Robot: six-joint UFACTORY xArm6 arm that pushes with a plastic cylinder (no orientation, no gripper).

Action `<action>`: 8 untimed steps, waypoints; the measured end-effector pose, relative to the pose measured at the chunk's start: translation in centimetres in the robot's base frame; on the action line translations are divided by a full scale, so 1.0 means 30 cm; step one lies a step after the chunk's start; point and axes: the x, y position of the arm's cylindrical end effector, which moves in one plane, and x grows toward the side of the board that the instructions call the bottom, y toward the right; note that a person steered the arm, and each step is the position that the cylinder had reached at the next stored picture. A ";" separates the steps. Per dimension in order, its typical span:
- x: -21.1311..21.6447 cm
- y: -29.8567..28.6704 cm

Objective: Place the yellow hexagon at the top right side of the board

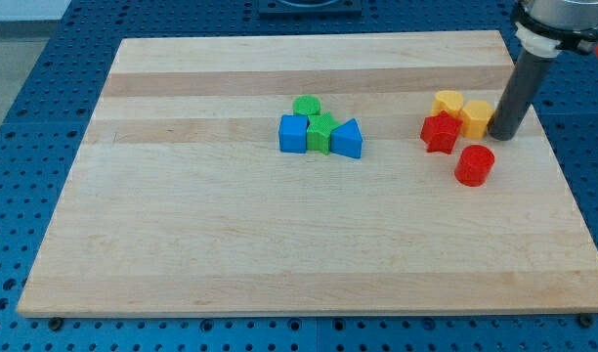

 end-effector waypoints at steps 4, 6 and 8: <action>0.038 -0.106; -0.054 -0.106; -0.143 -0.105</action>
